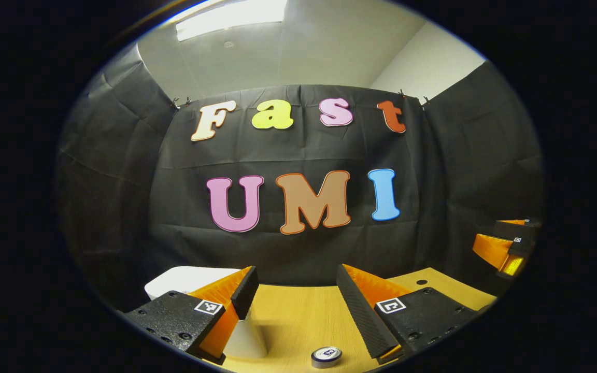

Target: Press the lid of the desktop garbage bin to open it, pick up the crumpled paper on the desktop and throw it into the bin, then pick up the pop can on the desktop and drop it into the bin, and finally close the garbage bin lid.

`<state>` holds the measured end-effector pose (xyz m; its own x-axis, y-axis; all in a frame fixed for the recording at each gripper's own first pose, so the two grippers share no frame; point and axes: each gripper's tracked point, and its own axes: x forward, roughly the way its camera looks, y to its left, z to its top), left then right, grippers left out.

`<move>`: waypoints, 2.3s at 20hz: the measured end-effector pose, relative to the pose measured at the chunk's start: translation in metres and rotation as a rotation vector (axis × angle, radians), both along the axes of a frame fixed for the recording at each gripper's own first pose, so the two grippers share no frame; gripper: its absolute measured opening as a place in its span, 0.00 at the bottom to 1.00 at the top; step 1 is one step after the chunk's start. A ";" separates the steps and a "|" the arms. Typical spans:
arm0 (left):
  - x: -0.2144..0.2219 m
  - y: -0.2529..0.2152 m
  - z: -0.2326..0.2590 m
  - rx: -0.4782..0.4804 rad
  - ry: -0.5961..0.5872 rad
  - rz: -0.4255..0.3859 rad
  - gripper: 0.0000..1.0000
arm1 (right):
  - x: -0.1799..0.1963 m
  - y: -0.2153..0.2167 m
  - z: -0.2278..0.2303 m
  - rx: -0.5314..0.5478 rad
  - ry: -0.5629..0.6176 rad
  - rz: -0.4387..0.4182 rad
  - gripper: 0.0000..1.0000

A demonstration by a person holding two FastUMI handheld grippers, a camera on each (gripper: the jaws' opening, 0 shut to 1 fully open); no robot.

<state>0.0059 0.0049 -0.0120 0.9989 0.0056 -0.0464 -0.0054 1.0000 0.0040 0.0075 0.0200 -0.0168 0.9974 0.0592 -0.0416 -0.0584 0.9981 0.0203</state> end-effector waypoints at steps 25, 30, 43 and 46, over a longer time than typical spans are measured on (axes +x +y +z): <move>0.013 0.130 -0.008 0.102 0.034 0.281 0.00 | -0.005 0.019 -0.001 -0.023 0.006 0.020 0.99; 0.024 0.169 -0.044 0.089 0.108 0.354 0.00 | -0.009 0.013 -0.004 -0.035 0.017 -0.006 0.98; 0.016 0.194 -0.100 0.135 0.130 0.405 0.00 | -0.012 0.026 -0.020 -0.056 0.075 0.018 0.98; 0.019 0.192 -0.103 0.000 0.095 0.405 0.00 | -0.013 0.029 -0.022 -0.068 0.091 0.031 0.99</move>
<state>0.0244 0.1965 -0.1152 0.9070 0.3976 -0.1386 -0.3984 0.9169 0.0231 -0.0052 0.0493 -0.0389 0.9870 0.0844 -0.1365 -0.0908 0.9950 -0.0411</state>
